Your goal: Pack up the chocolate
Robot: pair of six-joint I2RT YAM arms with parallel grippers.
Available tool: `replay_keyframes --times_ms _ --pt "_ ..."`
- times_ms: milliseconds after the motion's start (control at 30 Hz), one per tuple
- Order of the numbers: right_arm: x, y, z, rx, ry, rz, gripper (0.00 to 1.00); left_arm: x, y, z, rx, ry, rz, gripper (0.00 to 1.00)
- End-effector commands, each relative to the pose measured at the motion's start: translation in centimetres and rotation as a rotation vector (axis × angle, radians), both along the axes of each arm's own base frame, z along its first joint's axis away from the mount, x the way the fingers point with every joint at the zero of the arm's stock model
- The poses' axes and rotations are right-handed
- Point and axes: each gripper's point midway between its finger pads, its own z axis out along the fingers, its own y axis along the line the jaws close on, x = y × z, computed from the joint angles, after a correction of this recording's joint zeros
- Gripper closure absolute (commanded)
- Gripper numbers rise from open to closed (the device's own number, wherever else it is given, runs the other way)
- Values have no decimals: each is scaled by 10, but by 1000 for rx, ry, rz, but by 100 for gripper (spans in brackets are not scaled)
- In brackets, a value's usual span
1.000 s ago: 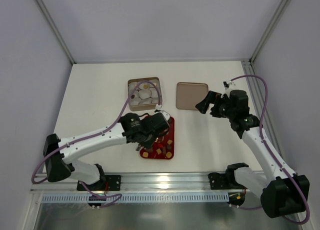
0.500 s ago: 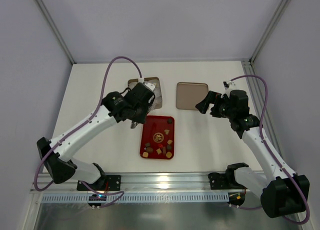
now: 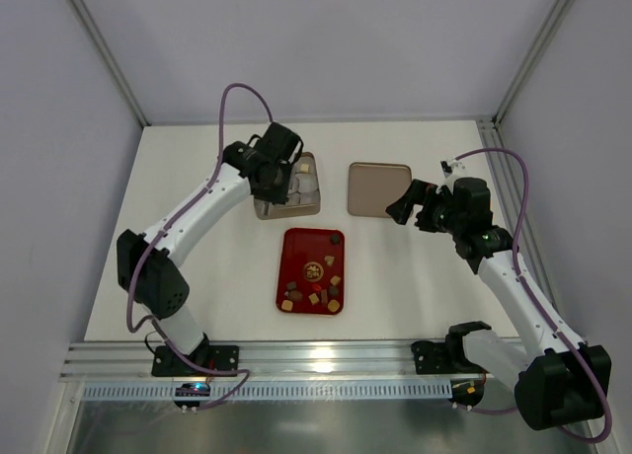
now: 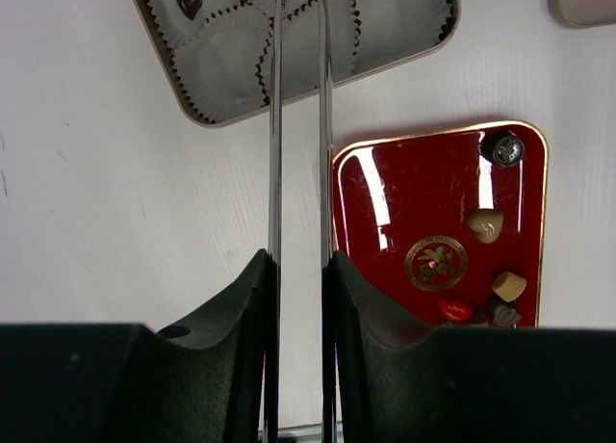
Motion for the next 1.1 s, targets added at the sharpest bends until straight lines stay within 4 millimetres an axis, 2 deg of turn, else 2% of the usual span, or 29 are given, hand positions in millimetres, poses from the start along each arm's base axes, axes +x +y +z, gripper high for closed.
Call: replay_keyframes --times_ms 0,167,300,433,667,833,1067 --pt "3 3 8 1 -27 12 0 28 -5 7 -35 -58 7 75" --pt "2 3 8 1 -27 15 0 44 -4 -13 -18 -36 28 75" --pt "3 3 8 1 -27 12 0 49 -1 -24 3 -26 38 74" --pt "3 3 7 1 -24 15 0 52 1 -26 2 -31 44 67" --pt "3 4 6 1 -24 15 0 55 2 -19 2 -55 43 59" --pt "3 4 8 2 -29 15 0 55 3 -13 4 -62 41 59" --pt "4 4 7 1 -27 15 0 44 1 25 -66 -121 9 59"
